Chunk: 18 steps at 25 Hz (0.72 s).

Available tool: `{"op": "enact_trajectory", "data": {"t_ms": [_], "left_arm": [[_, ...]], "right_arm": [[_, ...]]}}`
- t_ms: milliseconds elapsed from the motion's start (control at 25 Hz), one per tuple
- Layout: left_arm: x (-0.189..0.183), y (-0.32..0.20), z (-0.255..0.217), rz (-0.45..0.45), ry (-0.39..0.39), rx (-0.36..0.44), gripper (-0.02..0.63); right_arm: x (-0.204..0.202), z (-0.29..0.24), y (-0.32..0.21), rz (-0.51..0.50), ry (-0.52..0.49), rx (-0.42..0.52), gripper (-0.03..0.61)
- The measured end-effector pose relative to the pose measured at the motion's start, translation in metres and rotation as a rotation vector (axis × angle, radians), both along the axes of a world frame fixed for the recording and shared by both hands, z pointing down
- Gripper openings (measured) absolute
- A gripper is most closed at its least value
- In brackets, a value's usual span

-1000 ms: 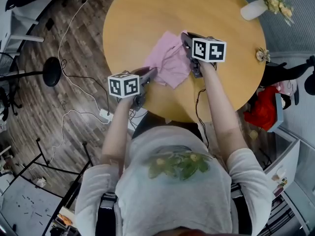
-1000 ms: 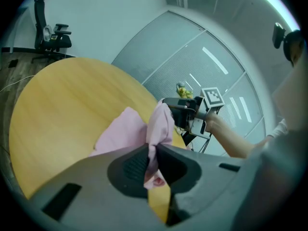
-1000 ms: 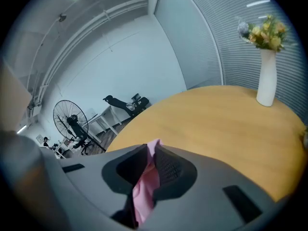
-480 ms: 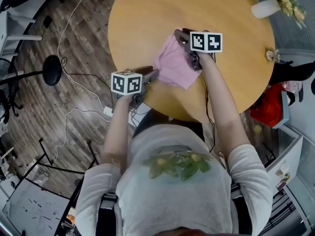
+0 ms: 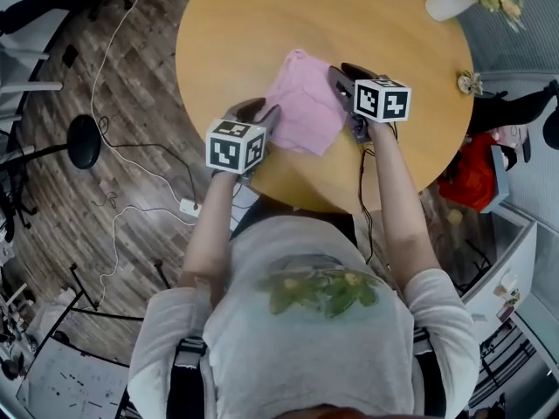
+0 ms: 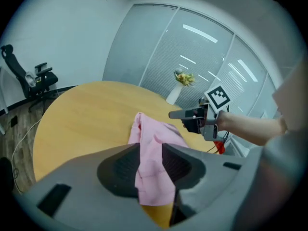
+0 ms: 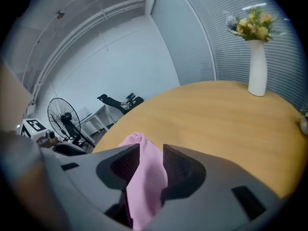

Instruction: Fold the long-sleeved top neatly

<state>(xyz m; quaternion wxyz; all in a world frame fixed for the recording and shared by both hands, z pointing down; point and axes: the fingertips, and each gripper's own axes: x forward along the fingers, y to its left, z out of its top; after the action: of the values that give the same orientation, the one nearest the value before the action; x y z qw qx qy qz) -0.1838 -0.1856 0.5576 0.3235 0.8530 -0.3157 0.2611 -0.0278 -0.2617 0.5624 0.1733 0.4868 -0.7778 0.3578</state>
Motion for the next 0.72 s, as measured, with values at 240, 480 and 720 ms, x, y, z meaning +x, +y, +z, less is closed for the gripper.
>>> {"op": "enact_trajectory", "data": {"t_ms": [240, 480, 720], "left_arm": [[0.008, 0.015, 0.052, 0.102, -0.170, -0.124, 0.123], [-0.002, 0.009, 0.048, 0.049, -0.125, -0.151, 0.020], [-0.019, 0.006, 0.084, 0.021, -0.246, -0.151, 0.021]], "right_arm": [[0.022, 0.019, 0.027, 0.012, 0.099, -0.046, 0.160], [0.037, 0.033, 0.031, 0.075, 0.156, -0.080, 0.156], [0.039, 0.068, 0.036, 0.036, 0.246, -0.138, 0.150]]}}
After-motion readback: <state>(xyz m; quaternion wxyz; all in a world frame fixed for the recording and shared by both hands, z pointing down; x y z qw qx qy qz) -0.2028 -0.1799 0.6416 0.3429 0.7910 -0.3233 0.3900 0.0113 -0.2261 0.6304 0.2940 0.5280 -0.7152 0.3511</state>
